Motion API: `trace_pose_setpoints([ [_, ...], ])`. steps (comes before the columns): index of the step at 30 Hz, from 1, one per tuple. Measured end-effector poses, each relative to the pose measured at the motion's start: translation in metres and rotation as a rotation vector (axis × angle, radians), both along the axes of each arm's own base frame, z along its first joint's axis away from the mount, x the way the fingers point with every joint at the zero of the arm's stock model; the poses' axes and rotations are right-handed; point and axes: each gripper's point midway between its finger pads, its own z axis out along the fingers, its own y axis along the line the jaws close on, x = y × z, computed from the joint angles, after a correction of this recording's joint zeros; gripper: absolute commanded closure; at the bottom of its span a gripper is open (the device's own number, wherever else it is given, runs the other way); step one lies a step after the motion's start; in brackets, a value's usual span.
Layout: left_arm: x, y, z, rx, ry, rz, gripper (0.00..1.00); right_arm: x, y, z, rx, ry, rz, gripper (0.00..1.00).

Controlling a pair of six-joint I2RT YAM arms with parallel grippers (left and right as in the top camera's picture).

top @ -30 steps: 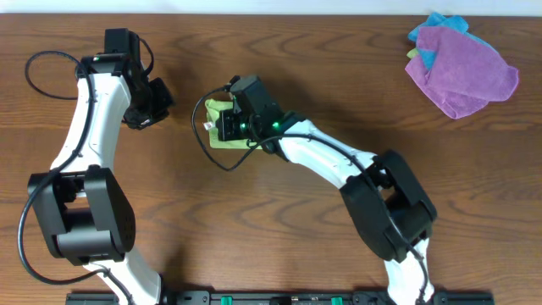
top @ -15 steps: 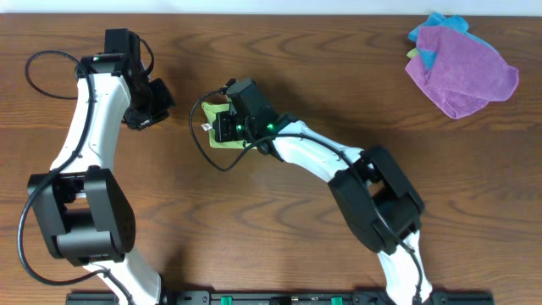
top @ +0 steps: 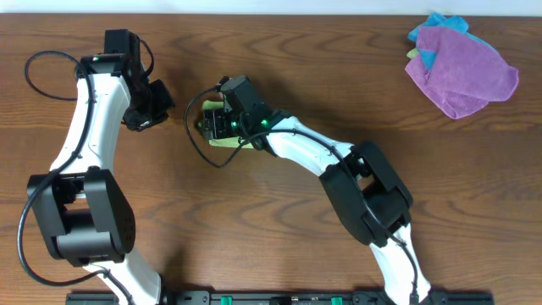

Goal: Fold the cloth
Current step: 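Release the right gripper and retract the right arm to rest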

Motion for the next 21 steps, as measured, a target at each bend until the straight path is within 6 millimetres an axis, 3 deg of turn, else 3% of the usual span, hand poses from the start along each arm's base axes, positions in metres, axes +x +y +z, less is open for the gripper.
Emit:
trace_pose_setpoints([
  [7,0.000,0.000,0.000,0.000,0.000,0.000,0.94,0.000,0.014,0.021,0.062,-0.003,0.053,0.01],
  [11,0.000,0.000,0.001,0.000,-0.002,0.000,0.94,-0.004,0.014,0.024,0.059,0.020,0.065,0.01],
  [15,0.001,0.001,0.008,0.002,-0.024,0.001,0.94,-0.005,0.008,0.033,0.058,0.032,0.065,0.01],
  [21,0.000,0.005,0.026,0.004,-0.072,0.014,0.94,0.004,-0.016,0.075,0.072,0.023,0.022,0.01],
])
